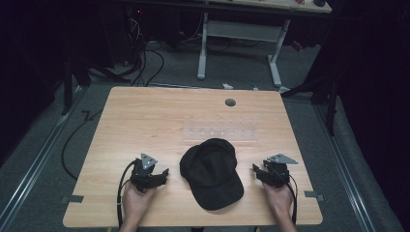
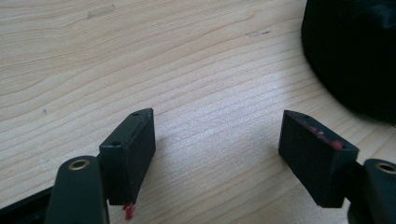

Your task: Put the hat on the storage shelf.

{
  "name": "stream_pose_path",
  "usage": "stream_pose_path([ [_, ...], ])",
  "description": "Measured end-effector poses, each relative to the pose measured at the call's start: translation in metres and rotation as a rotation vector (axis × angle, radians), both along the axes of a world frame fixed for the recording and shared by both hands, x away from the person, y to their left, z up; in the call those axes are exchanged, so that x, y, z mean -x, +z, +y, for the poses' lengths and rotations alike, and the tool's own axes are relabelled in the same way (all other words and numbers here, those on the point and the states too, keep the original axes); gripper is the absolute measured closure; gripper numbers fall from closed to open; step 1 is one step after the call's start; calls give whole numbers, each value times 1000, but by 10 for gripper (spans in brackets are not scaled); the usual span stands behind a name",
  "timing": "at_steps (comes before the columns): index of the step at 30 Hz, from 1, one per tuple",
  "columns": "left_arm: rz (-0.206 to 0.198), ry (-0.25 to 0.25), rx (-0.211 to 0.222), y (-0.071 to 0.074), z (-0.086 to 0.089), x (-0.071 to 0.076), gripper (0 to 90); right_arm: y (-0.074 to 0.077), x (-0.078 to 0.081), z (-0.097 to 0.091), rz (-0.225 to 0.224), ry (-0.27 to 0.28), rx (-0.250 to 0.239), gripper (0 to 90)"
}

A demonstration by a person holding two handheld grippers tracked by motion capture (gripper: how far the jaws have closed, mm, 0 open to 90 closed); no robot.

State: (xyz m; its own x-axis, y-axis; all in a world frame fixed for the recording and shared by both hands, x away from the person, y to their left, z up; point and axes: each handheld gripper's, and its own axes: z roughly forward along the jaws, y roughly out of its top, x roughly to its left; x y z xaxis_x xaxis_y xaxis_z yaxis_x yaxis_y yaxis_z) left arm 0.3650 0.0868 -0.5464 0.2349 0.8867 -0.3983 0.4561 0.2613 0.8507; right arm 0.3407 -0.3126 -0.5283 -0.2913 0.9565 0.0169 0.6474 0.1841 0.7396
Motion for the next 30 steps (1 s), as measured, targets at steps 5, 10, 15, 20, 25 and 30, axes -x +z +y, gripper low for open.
stream_pose_path([
  [5, 0, -1, -1, 0, 0, 0, 274, 7, 7, -1, -16, 17, -28, 509],
  [10, 0, -1, -1, 0, 0, 0, 274, 11, 11, -2, -13, 29, -57, 517],
  [15, 0, 0, 0, 0, 0, 0, 274, 13, 12, -1, -2, 44, -79, 509],
  [20, 0, 0, -1, 0, 0, 0, 274, 21, 12, 5, 10, 84, -85, 473],
  [25, 0, -1, -1, 0, 0, 0, 274, 27, 10, 12, 0, 104, -96, 446],
  [30, 0, 0, 0, 0, 0, 0, 273, 33, 6, 17, 19, 127, -111, 423],
])
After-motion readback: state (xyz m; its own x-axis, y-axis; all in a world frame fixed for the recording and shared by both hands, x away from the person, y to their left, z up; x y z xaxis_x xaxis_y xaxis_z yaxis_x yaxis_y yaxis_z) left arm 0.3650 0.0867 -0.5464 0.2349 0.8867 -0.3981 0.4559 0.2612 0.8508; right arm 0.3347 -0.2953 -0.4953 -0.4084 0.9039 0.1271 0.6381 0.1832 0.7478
